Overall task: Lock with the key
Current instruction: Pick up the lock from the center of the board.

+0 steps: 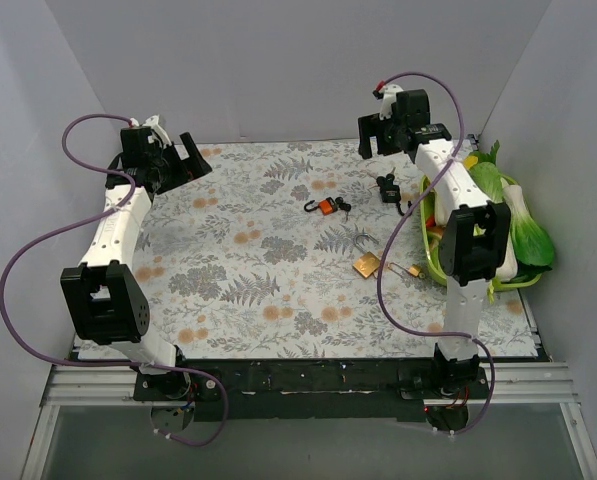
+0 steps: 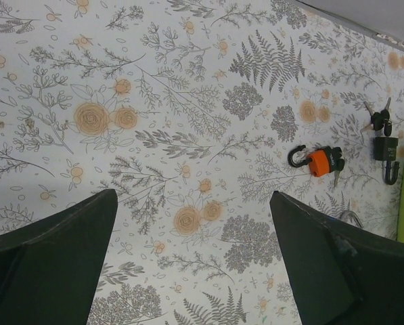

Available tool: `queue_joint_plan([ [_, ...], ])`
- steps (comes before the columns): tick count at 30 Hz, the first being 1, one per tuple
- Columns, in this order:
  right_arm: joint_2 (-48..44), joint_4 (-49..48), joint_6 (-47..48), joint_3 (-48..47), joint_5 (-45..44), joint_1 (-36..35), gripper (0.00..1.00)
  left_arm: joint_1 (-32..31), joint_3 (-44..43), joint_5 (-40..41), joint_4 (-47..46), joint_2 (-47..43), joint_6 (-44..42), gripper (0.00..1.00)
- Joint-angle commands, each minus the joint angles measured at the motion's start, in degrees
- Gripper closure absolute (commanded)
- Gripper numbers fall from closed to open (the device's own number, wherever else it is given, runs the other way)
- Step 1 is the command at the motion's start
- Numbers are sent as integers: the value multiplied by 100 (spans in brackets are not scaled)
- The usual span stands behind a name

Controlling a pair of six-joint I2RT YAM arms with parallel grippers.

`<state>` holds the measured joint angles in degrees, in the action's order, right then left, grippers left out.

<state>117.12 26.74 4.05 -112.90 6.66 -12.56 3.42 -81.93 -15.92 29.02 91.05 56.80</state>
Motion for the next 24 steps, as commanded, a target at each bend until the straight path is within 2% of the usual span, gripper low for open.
queue_joint_plan([
  [1,328,-178,-151,-259,-357,-27,6,18,46,1,-186,-245,-72,2],
  [10,653,-161,-45,365,-937,-10,7,18,186,-165,-168,-228,-107,2],
  [24,970,24,-326,726,-824,280,8,18,388,-438,-309,-368,-134,2],
])
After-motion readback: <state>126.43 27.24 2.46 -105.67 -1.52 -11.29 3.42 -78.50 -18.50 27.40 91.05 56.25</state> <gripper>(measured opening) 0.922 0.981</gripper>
